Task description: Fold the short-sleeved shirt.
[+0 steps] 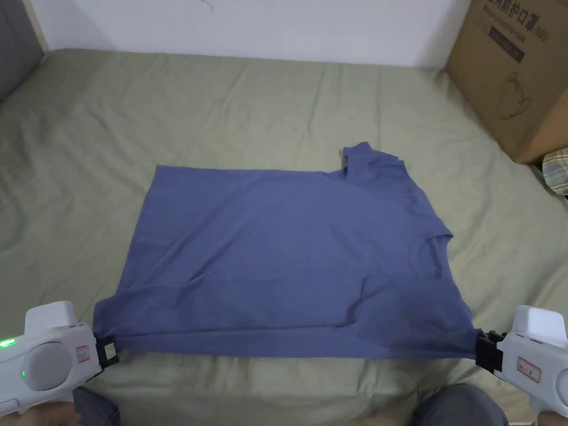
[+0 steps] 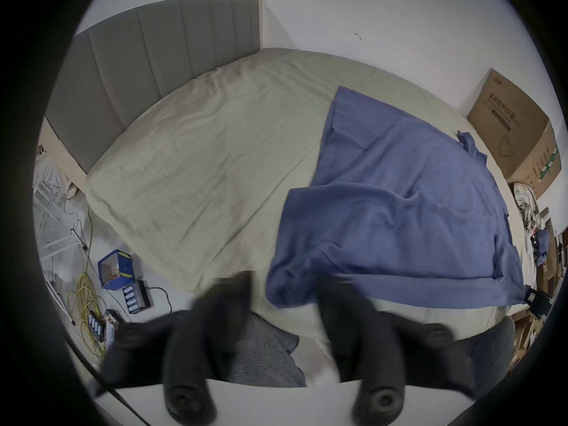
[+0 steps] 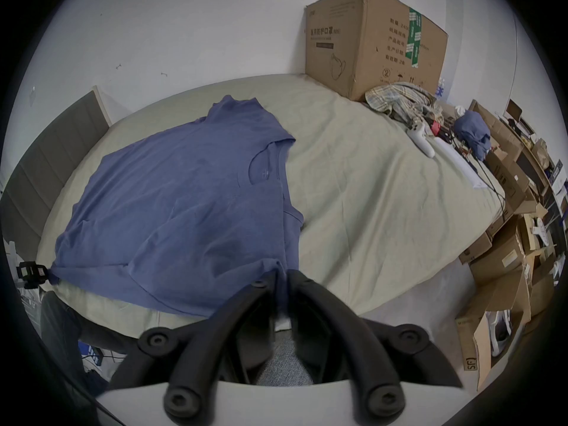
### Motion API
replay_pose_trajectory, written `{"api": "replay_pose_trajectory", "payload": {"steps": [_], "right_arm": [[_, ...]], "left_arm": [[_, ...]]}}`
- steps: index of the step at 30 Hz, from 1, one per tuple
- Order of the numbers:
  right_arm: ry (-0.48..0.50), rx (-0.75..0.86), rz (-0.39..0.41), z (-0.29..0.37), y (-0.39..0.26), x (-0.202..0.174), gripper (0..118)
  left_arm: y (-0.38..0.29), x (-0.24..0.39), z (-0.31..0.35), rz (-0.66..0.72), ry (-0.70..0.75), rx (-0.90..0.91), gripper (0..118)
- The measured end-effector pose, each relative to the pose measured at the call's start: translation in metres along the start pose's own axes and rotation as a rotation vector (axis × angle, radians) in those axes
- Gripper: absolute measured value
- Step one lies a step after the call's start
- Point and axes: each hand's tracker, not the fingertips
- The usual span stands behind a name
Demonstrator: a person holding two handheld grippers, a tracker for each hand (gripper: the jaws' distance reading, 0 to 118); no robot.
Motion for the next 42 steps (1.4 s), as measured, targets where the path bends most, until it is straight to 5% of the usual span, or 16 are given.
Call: {"api": "replay_pose_trajectory", "payload": {"steps": [2, 3, 5, 12, 16, 22, 24, 27, 29, 39, 41, 42], "right_arm": [[0.006, -0.018, -0.015, 0.005, 0.001, -0.003, 44], [0.010, -0.029, -0.012, 0.009, 0.004, 0.000, 79], [0.005, -0.001, 0.001, 0.026, 0.010, -0.005, 101], [-0.017, 0.426, 0.119, 0.115, 0.062, -0.036, 103], [0.028, 0.645, 0.084, 0.146, 0.067, -0.066, 105], [0.067, 0.691, 0.081, 0.145, 0.053, -0.089, 86], [0.069, 0.695, 0.088, 0.144, 0.047, -0.096, 47], [0.075, 0.701, 0.065, 0.140, 0.043, -0.098, 1], [0.084, 0.696, 0.054, 0.138, 0.045, -0.094, 1], [0.085, 0.668, 0.050, 0.131, 0.049, -0.089, 0], [0.082, 0.658, 0.059, 0.129, 0.048, -0.088, 0], [0.080, 0.649, 0.066, 0.127, 0.047, -0.086, 0]], "left_arm": [[-0.001, -0.008, 0.005, 0.003, -0.011, 0.022, 89], [0.002, -0.013, 0.013, 0.025, -0.022, 0.053, 103], [0.010, -0.022, 0.031, 0.049, -0.038, 0.126, 112], [0.040, -0.004, 0.100, -0.004, -0.037, 0.593, 113], [0.039, 0.026, 0.113, -0.068, -0.052, 0.770, 114], [0.024, 0.051, 0.112, -0.163, -0.135, 0.795, 91], [0.021, 0.056, 0.112, -0.170, -0.136, 0.796, 47], [0.018, 0.061, 0.111, -0.187, -0.153, 0.790, 11], [0.017, 0.062, 0.111, -0.178, -0.169, 0.785, 0], [0.035, 0.047, 0.096, -0.204, -0.152, 0.672, 0], [0.043, 0.038, 0.084, -0.188, -0.098, 0.596, 15], [0.045, 0.033, 0.077, -0.211, -0.067, 0.506, 35]]}}
